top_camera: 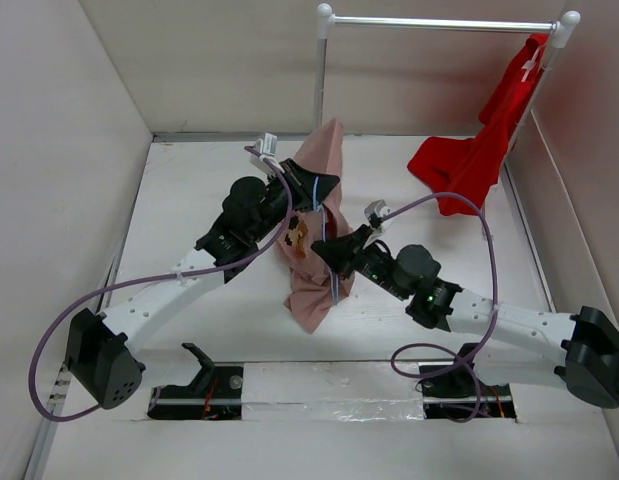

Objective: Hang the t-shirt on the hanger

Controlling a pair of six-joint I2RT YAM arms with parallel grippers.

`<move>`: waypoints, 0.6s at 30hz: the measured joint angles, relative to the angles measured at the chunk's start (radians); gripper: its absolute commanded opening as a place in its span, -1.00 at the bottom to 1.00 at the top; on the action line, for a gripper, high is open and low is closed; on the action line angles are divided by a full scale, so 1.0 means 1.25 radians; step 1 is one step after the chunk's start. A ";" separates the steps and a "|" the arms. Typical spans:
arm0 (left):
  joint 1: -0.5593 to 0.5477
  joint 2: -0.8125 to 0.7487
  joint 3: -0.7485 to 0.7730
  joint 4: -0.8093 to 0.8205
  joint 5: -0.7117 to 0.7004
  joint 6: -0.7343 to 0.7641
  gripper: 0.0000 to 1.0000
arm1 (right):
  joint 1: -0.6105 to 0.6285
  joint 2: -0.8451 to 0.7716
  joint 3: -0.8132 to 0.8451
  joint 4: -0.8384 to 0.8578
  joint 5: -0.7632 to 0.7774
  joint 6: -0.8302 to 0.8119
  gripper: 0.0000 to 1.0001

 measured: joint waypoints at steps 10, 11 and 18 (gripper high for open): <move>0.001 -0.005 -0.016 -0.001 0.015 -0.003 -1.00 | 0.000 0.011 -0.005 -0.014 0.006 -0.008 -0.86; 0.001 -0.009 -0.023 -0.002 0.012 -0.004 -1.00 | 0.001 0.009 -0.009 -0.016 0.006 -0.005 -0.72; 0.027 -0.027 -0.036 -0.020 -0.002 0.018 -1.00 | 0.000 -0.050 -0.045 -0.039 0.049 0.047 0.11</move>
